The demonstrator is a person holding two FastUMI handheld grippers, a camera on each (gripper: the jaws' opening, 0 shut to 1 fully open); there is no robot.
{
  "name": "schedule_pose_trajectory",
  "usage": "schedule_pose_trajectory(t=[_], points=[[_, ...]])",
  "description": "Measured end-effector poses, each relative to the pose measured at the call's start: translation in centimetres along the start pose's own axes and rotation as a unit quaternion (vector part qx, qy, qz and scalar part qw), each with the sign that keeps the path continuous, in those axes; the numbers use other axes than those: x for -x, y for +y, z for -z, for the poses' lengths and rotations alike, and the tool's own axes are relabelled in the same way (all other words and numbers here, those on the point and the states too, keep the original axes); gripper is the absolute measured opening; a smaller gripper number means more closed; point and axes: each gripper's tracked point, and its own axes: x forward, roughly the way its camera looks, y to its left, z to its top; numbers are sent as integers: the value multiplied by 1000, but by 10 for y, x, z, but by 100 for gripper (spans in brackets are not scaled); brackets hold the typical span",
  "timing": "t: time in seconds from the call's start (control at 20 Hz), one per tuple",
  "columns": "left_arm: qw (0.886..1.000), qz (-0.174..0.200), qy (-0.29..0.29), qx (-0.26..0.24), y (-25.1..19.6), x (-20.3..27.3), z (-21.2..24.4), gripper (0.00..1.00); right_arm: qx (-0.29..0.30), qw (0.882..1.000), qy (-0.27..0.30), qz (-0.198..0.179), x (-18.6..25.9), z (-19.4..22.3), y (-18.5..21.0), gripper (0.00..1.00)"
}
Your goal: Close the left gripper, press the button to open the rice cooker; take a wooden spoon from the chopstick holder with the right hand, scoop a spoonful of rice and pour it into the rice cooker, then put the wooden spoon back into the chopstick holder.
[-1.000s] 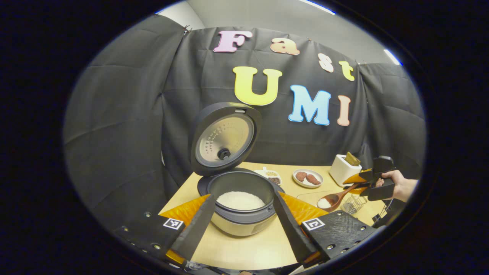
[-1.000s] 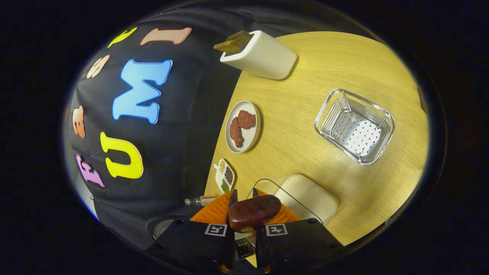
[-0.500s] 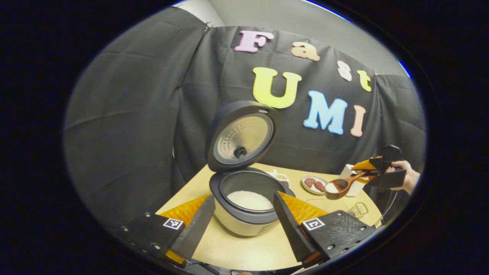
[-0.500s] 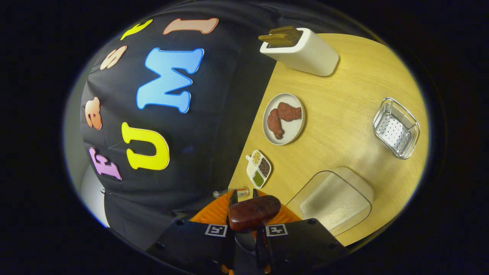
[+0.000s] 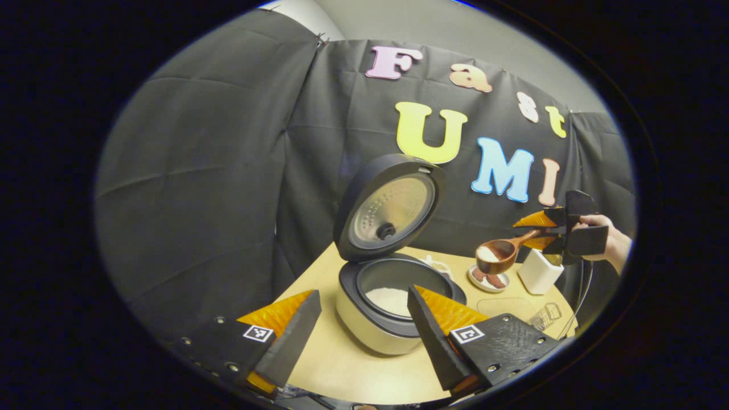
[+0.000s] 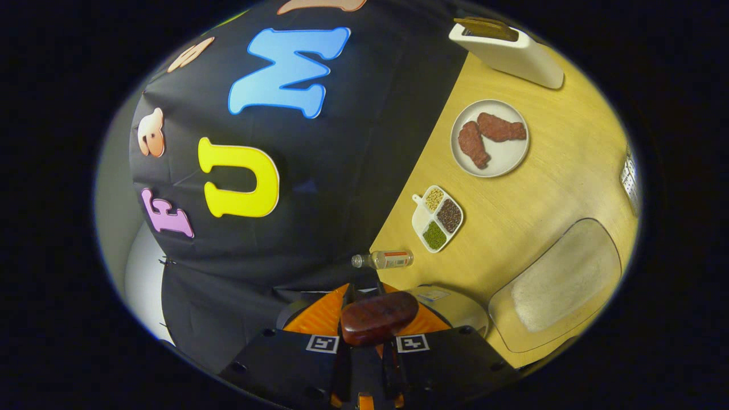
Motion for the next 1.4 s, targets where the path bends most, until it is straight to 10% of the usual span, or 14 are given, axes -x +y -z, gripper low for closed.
schedule_pose_trajectory(t=[0.6, 1.4], points=[[999, -44, 10, 9, 59, -8, 7, 94, 167, 981, 95, 24, -97, 90, 30, 23], [998, -66, 18, 9, 67, 11, 17, 94, 444, 883, 150, 38, -116, 163, 21, 23]])
